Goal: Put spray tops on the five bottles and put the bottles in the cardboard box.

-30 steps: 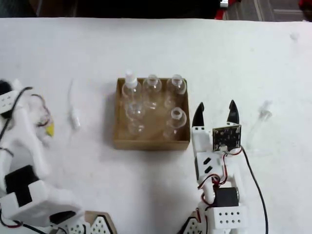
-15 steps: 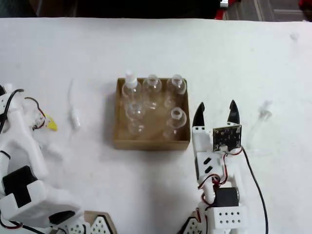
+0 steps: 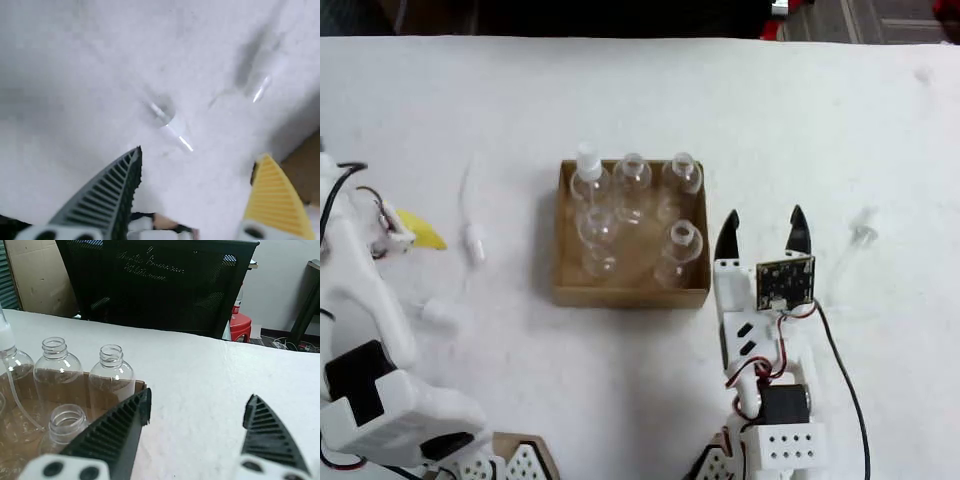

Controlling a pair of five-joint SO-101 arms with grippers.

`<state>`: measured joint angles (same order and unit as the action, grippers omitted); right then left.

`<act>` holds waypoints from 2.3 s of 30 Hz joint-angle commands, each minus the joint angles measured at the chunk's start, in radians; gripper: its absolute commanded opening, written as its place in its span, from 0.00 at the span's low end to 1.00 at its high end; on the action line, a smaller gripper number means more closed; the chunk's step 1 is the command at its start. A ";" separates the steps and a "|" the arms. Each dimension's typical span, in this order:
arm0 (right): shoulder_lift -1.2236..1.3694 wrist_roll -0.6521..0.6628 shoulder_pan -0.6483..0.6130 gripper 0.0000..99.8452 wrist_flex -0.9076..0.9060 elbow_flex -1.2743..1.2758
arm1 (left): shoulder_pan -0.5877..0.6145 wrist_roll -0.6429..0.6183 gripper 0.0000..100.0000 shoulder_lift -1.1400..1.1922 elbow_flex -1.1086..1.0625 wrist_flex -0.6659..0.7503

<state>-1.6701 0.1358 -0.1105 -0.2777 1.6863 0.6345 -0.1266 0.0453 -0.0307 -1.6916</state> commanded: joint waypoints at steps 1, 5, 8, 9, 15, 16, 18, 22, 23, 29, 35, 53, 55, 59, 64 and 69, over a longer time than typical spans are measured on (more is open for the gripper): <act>0.002 0.014 -0.007 0.27 -0.001 0.009 | -0.004 0.531 0.32 -0.053 0.176 -0.086; 0.002 0.014 -0.007 0.27 -0.001 0.009 | -0.004 0.902 0.33 -0.051 0.209 -0.087; 0.002 0.014 -0.007 0.27 -0.001 0.009 | -0.008 1.353 0.32 -0.054 0.130 -0.084; 0.002 0.014 -0.007 0.27 -0.001 0.009 | -0.008 1.481 0.32 -0.053 0.092 -0.074; 0.002 0.014 -0.007 0.27 -0.001 0.009 | -0.050 1.728 0.32 -0.051 -0.118 0.235; 0.002 0.014 -0.007 0.27 -0.001 0.009 | -0.065 1.734 0.32 -0.051 -0.155 0.282; 0.002 0.014 -0.007 0.27 -0.001 0.009 | -0.107 1.735 0.32 -0.053 -0.226 0.362; 0.002 0.014 -0.007 0.27 -0.001 0.009 | -0.163 1.814 0.32 -0.054 -0.339 0.463; 0.002 0.014 -0.007 0.27 -0.001 0.009 | -0.165 1.850 0.32 -0.054 -0.358 0.480; 0.002 0.014 -0.007 0.27 0.001 0.009 | -0.166 1.907 0.32 -0.054 -0.488 0.652; 0.002 0.014 -0.007 0.27 0.001 0.009 | -0.162 1.979 0.32 -0.054 -0.563 0.706; -0.002 0.014 -0.007 0.27 0.001 0.009 | -0.239 1.807 0.19 -0.056 -0.548 0.663; -0.002 0.014 -0.007 0.27 0.001 0.009 | -0.243 1.734 0.19 -0.056 -0.526 0.663; -0.002 0.014 -0.007 0.27 0.001 0.009 | -0.236 1.531 0.19 -0.056 -0.440 0.580; -0.004 0.014 -0.004 0.27 0.001 0.009 | -0.245 1.576 0.05 -0.054 -0.339 0.379; -0.004 0.014 -0.002 0.27 0.001 0.009 | -0.272 1.573 0.04 -0.054 -0.227 0.212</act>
<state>-1.6701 0.1358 -0.1120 -0.2777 1.6863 0.3890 1.4415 0.0391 -0.3744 -1.3464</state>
